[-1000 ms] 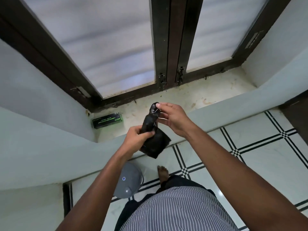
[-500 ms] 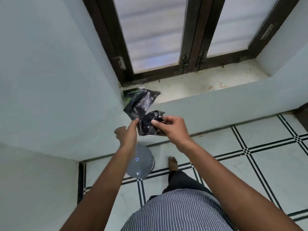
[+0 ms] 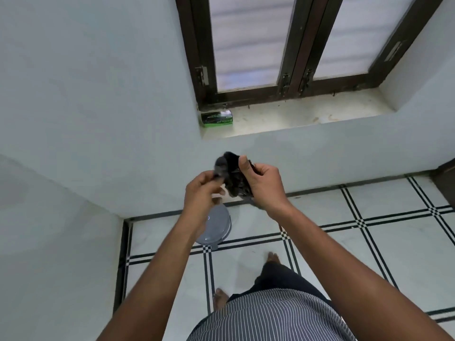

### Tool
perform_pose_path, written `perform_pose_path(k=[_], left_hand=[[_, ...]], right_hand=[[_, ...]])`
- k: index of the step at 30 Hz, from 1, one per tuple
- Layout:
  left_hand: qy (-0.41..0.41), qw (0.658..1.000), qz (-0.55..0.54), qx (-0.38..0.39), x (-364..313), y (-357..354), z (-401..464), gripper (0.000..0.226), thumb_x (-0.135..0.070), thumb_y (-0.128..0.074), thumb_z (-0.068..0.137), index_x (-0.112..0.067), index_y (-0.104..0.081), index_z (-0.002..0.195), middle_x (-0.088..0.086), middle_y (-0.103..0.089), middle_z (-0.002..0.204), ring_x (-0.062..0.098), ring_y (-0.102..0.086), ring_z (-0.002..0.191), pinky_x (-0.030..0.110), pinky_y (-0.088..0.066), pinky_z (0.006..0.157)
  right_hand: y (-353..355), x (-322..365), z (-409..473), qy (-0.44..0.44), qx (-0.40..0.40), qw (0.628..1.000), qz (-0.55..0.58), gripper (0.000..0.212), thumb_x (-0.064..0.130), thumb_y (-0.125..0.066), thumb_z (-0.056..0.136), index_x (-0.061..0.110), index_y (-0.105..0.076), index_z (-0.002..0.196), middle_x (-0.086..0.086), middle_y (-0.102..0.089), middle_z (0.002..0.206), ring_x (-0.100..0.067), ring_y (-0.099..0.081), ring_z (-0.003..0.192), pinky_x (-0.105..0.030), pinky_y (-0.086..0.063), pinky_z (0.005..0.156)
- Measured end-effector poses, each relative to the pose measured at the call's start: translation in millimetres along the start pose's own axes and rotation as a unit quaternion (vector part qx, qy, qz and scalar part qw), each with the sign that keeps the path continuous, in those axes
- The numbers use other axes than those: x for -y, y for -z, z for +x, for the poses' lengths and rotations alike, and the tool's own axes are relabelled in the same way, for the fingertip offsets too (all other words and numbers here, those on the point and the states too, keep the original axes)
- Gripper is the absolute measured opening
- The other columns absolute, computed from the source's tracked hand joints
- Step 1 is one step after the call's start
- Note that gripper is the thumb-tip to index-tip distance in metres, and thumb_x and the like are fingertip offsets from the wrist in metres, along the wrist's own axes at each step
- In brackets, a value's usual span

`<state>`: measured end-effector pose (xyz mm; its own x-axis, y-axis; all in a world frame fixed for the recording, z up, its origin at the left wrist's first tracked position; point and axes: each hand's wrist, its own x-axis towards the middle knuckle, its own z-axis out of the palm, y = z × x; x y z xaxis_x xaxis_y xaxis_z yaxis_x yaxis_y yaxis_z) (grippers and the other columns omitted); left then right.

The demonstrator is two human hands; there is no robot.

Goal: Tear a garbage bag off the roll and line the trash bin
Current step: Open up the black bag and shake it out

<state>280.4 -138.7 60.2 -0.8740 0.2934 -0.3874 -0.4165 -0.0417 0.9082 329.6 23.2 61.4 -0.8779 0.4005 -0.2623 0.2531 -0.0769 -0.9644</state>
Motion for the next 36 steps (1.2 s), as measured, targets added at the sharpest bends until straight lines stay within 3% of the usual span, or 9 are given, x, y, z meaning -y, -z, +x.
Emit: perform_pose_path(k=[3, 9, 12, 16, 21, 24, 28, 32, 36], left_hand=[[0.067, 0.977, -0.166, -0.112, -7, 10, 5, 0.015, -0.026, -0.068, 0.105, -0.015, -0.066, 0.094, -0.003, -0.052, 0.069, 0.008, -0.040, 0.051, 0.021, -0.033, 0.045], [-0.051, 0.958, -0.003, -0.283, -14, -9, -2, 0.026, -0.022, -0.069, 0.102, -0.014, -0.048, 0.115, 0.002, -0.057, 0.080, 0.014, -0.058, 0.041, 0.037, -0.062, 0.062], [-0.135, 0.961, 0.121, -0.206, -14, -36, -12, 0.037, -0.045, -0.072, 0.100, -0.010, -0.061, 0.095, 0.002, -0.065, 0.076, 0.016, -0.063, 0.051, 0.037, -0.060, 0.058], [-0.088, 0.985, 0.141, -0.047, -13, -64, -20, 0.037, -0.047, -0.075, 0.099, -0.011, -0.080, 0.093, 0.013, -0.079, 0.085, 0.022, -0.076, 0.074, 0.034, -0.065, 0.066], [-0.059, 0.996, 0.064, -0.035, -9, -69, -14, 0.027, -0.031, -0.079, 0.099, -0.004, -0.081, 0.101, 0.022, -0.081, 0.103, 0.037, -0.080, 0.102, 0.050, -0.066, 0.093], [-0.018, 0.998, -0.007, -0.052, -7, -72, -14, 0.029, -0.027, -0.075, 0.102, 0.002, -0.075, 0.099, 0.018, -0.081, 0.104, 0.026, -0.081, 0.095, 0.041, -0.066, 0.089], [0.045, 0.976, -0.193, -0.095, -10, -58, -14, 0.020, -0.020, -0.057, 0.111, -0.006, -0.065, 0.098, 0.010, -0.077, 0.100, 0.018, -0.079, 0.082, 0.030, -0.067, 0.073], [-0.010, 0.992, -0.055, -0.113, -14, -54, -21, 0.030, -0.034, -0.066, 0.106, -0.006, -0.069, 0.098, 0.006, -0.072, 0.087, 0.017, -0.063, 0.068, 0.030, -0.063, 0.067], [-0.027, 0.998, 0.055, -0.015, -20, -71, -30, 0.044, -0.054, -0.069, 0.099, -0.013, -0.081, 0.109, 0.006, -0.083, 0.108, 0.024, -0.079, 0.092, 0.039, -0.066, 0.084]], right_hand=[[15, -1, -2, 0.003, 0.047, 0.999, -0.017, 0.097, 0.077, -0.077, 0.087, -0.018, -0.057, 0.087, -0.015, -0.052, 0.074, -0.026, -0.045, 0.064, -0.028, -0.039, 0.052], [34, 7, -1, -0.010, 0.079, 0.996, -0.032, 0.033, 0.045, -0.069, 0.109, 0.016, -0.085, 0.103, -0.020, -0.082, 0.094, -0.039, -0.072, 0.075, -0.038, -0.056, 0.067], [44, 10, 1, 0.013, 0.074, 0.997, -0.010, 0.029, 0.034, -0.070, 0.110, 0.009, -0.082, 0.103, -0.015, -0.081, 0.084, -0.022, -0.075, 0.070, -0.034, -0.062, 0.064], [57, 11, 0, -0.032, 0.112, 0.992, 0.050, 0.018, 0.028, -0.073, 0.108, 0.013, -0.080, 0.102, -0.004, -0.081, 0.091, -0.021, -0.080, 0.086, -0.038, -0.068, 0.075], [67, 11, 0, -0.062, 0.033, 0.992, 0.101, 0.029, 0.029, -0.084, 0.100, 0.001, -0.083, 0.106, -0.018, -0.085, 0.101, -0.034, -0.084, 0.092, -0.039, -0.069, 0.079], [67, 13, 1, -0.085, -0.014, 0.986, 0.145, 0.036, 0.034, -0.084, 0.100, -0.002, -0.080, 0.107, -0.021, -0.084, 0.101, -0.024, -0.081, 0.076, -0.031, -0.065, 0.061], [72, 17, 8, -0.152, -0.012, 0.962, 0.226, 0.029, 0.039, -0.084, 0.098, 0.013, -0.072, 0.093, -0.012, -0.085, 0.100, -0.027, -0.081, 0.087, -0.045, -0.069, 0.085], [70, 18, 7, -0.119, 0.012, 0.977, 0.174, 0.034, 0.040, -0.092, 0.088, 0.014, -0.072, 0.090, -0.004, -0.081, 0.087, -0.022, -0.077, 0.080, -0.039, -0.066, 0.076], [52, 22, -2, -0.084, 0.075, 0.979, 0.168, 0.059, 0.046, -0.090, 0.079, -0.005, -0.075, 0.106, -0.014, -0.074, 0.087, -0.026, -0.071, 0.073, -0.039, -0.067, 0.062]])
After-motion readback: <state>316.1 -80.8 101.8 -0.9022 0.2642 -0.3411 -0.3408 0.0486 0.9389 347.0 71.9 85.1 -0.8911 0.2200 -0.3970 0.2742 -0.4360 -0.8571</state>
